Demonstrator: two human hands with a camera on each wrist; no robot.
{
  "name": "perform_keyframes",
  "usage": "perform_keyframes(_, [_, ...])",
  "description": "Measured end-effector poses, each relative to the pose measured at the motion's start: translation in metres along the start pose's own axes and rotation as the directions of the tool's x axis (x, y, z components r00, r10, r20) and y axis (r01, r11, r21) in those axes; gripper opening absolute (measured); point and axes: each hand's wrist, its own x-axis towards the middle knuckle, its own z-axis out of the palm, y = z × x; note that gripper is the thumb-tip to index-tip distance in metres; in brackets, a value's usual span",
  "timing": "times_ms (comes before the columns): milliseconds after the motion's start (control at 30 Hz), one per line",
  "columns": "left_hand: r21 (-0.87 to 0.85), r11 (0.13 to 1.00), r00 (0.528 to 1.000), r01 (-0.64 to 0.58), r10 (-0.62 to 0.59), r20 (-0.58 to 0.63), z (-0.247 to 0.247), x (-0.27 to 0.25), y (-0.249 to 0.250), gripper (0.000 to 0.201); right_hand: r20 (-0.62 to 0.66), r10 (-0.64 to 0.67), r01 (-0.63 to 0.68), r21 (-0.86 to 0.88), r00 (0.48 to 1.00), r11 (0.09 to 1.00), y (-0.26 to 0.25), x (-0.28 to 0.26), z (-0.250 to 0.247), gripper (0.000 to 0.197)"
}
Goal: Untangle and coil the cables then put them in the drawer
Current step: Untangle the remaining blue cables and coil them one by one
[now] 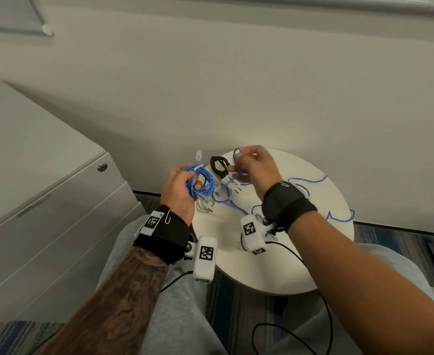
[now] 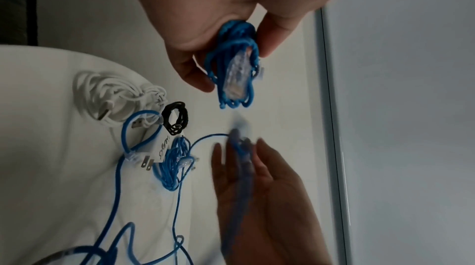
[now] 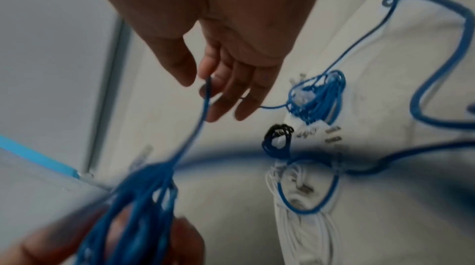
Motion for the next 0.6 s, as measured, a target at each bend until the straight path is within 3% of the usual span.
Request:
perform_keyframes(67, [0.021,1.000,1.000,-0.009,0.008,0.021,0.002,0.000,-0.002,0.018,-0.053,-0.081,0.083,0.042,0.995,0.996,-0.014,-0.010,-0.022,0.017])
perform_keyframes(200, [0.183,0.982,0.994,0.043,-0.061,0.090,0.010,0.000,-0.007,0.018,-0.179,-0.223,0.219,-0.037,0.958,0.975,-0.033,-0.033,-0.076,0.030])
perform_keyframes(400, [0.554,0.824,0.964,0.114,-0.227,0.139,0.038,0.011,-0.026,0.019,-0.382,-0.288,0.345,0.090,0.878,0.934,-0.034,-0.056,-0.126,0.034])
perform_keyframes(467, [0.683,0.728,0.966,0.054,-0.213,0.150,0.047,0.024,-0.037,0.016,-0.405,-0.279,0.344,0.096,0.871,0.934,-0.029,-0.060,-0.132,0.035])
perform_keyframes(600, [0.883,0.443,0.951,-0.156,-0.173,0.255,0.068,0.053,-0.053,0.024,-0.405,-0.264,0.336,0.115,0.875,0.935,-0.021,-0.063,-0.141,0.033])
